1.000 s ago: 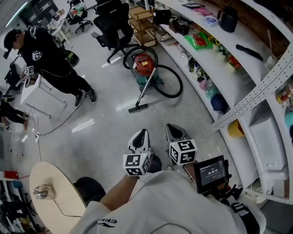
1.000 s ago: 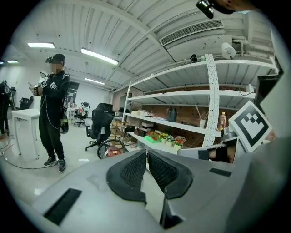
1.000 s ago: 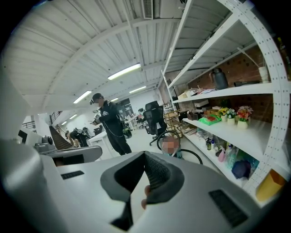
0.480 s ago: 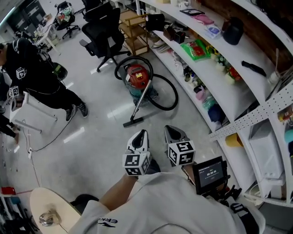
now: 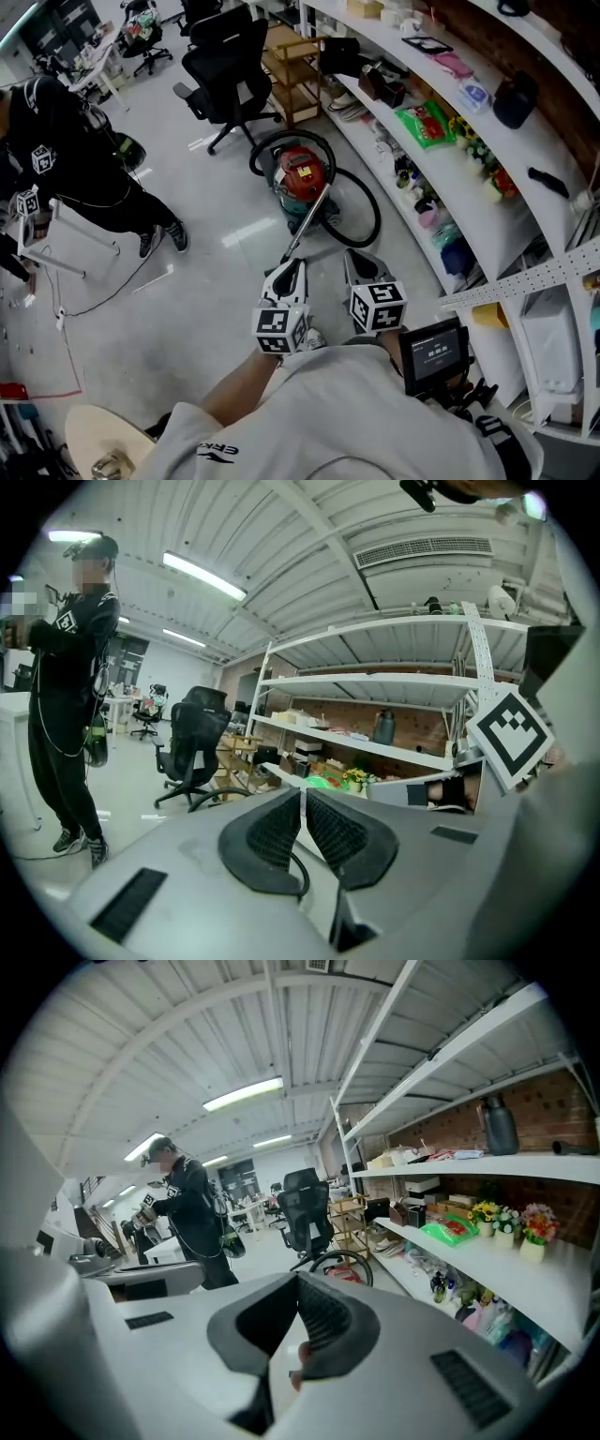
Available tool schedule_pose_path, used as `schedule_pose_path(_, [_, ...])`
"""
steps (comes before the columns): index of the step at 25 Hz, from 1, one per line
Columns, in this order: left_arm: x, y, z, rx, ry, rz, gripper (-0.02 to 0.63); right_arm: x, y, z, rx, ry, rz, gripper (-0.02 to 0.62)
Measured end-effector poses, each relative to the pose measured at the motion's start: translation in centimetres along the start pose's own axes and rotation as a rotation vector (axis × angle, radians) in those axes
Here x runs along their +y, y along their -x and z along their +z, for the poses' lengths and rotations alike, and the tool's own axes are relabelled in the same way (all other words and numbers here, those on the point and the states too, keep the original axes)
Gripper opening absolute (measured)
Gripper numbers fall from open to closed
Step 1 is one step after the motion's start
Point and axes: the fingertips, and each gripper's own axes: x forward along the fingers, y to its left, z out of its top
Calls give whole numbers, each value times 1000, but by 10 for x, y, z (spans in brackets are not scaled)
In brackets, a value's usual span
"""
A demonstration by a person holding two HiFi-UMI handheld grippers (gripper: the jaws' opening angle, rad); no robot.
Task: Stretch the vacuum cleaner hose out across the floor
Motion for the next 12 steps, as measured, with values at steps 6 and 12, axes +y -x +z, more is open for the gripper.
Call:
schedule_pose_path(6, [37, -22, 12, -5, -1, 26, 3, 5, -46, 20, 0, 21, 20, -6])
schedule_pose_path(12, [61, -57, 21, 3, -4, 43, 3, -6, -90, 34, 8, 17, 37, -6])
